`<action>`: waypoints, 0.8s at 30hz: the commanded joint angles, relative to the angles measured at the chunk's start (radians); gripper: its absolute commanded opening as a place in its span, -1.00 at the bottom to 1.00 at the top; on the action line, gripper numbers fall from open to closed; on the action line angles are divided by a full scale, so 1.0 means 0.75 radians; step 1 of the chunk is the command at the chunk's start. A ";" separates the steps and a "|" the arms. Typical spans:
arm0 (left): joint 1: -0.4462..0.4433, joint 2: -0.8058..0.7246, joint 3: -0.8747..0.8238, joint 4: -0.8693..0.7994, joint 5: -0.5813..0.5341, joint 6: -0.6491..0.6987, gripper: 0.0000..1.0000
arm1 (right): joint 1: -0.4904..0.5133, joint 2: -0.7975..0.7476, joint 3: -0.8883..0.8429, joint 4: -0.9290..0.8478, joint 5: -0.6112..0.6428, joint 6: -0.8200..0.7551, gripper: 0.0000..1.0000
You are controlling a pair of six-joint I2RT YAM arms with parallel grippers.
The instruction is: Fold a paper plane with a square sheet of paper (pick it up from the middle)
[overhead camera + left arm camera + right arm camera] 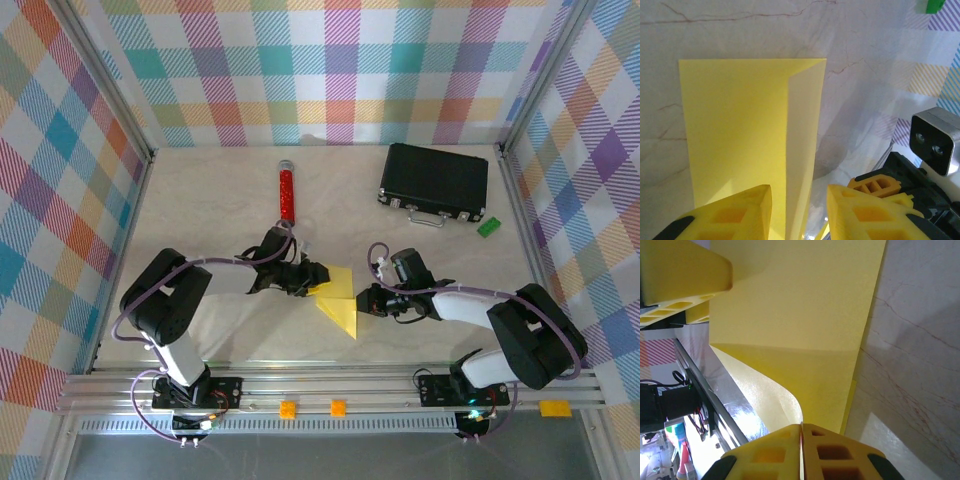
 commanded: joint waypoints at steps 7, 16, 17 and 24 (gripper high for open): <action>-0.012 0.011 -0.065 0.226 0.006 -0.117 -0.83 | -0.011 -0.043 0.002 -0.015 0.018 0.013 -0.47; 0.012 -0.252 -0.148 -0.024 -0.321 -0.056 -1.00 | -0.011 -0.289 0.012 -0.190 0.274 -0.139 0.03; 0.013 -0.274 -0.148 -0.043 -0.339 -0.053 -1.00 | -0.011 -0.311 0.016 -0.210 0.296 -0.178 0.04; 0.005 -0.288 -0.140 -0.051 -0.345 -0.058 -0.96 | -0.011 -0.406 0.016 -0.226 0.433 -0.192 0.13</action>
